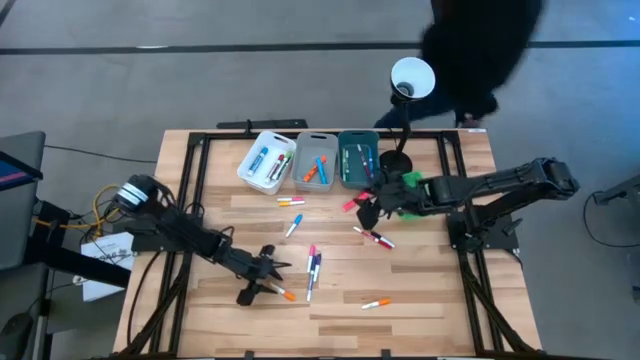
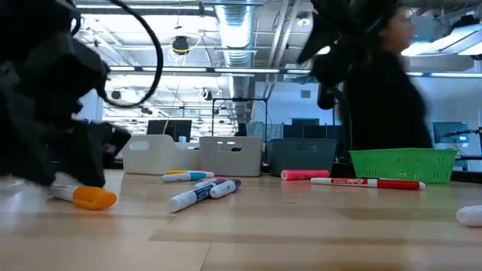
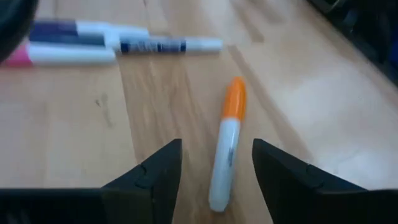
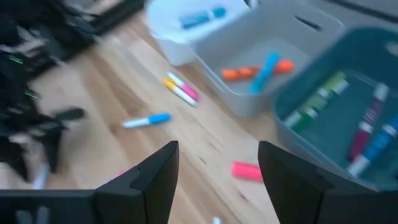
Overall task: Pick & Place Markers
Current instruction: Put the orange highlighter pen into the green bin
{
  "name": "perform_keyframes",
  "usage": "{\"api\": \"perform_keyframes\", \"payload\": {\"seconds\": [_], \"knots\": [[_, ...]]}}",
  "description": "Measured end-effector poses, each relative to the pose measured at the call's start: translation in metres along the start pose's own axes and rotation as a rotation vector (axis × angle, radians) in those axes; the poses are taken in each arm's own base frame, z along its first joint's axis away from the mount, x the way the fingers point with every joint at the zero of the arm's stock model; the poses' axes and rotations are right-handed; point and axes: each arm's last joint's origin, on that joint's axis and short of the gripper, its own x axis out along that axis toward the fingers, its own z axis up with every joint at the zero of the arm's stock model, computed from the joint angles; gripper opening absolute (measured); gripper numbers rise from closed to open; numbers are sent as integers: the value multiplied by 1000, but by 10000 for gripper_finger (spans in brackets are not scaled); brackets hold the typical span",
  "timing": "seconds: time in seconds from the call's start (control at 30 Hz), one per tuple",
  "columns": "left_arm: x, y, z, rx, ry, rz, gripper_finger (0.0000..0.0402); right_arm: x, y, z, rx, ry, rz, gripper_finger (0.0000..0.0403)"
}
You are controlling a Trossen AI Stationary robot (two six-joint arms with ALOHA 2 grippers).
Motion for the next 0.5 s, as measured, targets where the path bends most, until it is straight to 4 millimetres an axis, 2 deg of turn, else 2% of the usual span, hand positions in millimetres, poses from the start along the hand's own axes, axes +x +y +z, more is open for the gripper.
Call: {"api": "perform_keyframes", "payload": {"seconds": [0.23, 0.33, 0.5], "knots": [[6, 1, -5, 7, 11, 18, 157, -4, 11, -1, -28, -38, 62, 208], [6, 2, -5, 37, 12, 35, 121, -4, 14, -4, -28, -50, 81, 205], [6, 5, -5, 31, 13, 54, 50, 6, 22, -19, -91, -124, 158, 197]]}}
